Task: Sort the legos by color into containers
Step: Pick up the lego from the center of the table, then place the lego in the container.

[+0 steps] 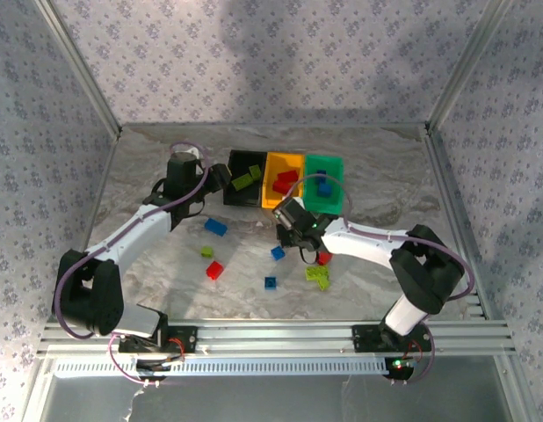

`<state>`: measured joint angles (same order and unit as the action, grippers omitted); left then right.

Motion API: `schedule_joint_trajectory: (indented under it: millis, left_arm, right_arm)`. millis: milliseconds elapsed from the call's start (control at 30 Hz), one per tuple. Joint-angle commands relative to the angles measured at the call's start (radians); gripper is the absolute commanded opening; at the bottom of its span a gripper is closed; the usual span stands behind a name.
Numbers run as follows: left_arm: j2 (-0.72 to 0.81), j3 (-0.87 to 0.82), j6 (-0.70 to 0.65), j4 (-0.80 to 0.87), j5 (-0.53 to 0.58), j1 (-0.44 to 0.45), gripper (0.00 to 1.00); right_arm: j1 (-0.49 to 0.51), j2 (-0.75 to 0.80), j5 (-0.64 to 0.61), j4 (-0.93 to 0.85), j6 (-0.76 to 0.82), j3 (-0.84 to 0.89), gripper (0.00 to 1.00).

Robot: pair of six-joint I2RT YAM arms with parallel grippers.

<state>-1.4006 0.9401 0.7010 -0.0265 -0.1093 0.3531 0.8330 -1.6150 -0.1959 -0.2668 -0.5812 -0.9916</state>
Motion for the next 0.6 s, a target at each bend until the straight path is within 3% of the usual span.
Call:
schedule_joint_trajectory:
  millis: [0,167,400,567]
  left_arm:
    - [0.045,0.021,-0.008,0.008,-0.006,-0.006,0.47]
    - [0.089,0.001,-0.013,0.026,0.015,-0.010,0.47]
    - [0.137,0.000,-0.022,0.069,0.017,-0.013,0.47]
    - [0.178,0.010,-0.051,0.133,0.034,-0.020,0.47]
  right_arm:
    - [-0.017,0.010,-0.037,-0.009,0.059,-0.086,0.21]
    - [-0.070,-0.057,-0.041,0.019,0.114,-0.192,0.21]
    - [-0.186,-0.205,0.046,0.067,0.140,-0.359,0.22]
    - [-0.226,-0.349,0.072,-0.016,0.169,-0.519,0.22]
